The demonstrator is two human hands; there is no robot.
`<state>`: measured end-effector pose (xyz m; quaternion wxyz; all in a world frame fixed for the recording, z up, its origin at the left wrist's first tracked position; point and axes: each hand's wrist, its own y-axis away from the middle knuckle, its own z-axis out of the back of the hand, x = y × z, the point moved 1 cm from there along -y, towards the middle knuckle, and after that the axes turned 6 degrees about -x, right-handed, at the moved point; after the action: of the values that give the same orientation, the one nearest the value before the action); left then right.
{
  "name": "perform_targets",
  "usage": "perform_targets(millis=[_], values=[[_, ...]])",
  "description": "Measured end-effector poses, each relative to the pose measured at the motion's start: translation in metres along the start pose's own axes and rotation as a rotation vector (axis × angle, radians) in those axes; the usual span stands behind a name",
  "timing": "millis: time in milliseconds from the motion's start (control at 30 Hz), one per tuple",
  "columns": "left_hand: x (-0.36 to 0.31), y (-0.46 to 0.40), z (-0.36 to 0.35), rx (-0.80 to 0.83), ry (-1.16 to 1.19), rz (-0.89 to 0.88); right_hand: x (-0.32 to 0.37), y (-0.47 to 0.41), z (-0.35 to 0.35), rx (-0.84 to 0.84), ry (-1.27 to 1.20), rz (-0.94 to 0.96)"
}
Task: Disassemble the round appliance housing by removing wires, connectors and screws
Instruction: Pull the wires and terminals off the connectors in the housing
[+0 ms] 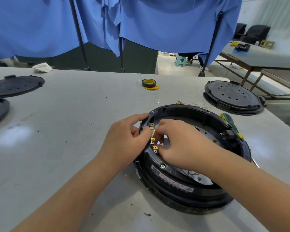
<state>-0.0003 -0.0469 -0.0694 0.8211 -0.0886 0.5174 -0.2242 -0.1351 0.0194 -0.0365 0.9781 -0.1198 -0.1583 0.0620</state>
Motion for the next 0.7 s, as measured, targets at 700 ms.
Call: perform_targets(millis=[700], values=[[0.0, 0.0, -0.002, -0.016, -0.011, 0.018, -0.009, 0.002, 0.0, -0.054, 0.0, -0.098]])
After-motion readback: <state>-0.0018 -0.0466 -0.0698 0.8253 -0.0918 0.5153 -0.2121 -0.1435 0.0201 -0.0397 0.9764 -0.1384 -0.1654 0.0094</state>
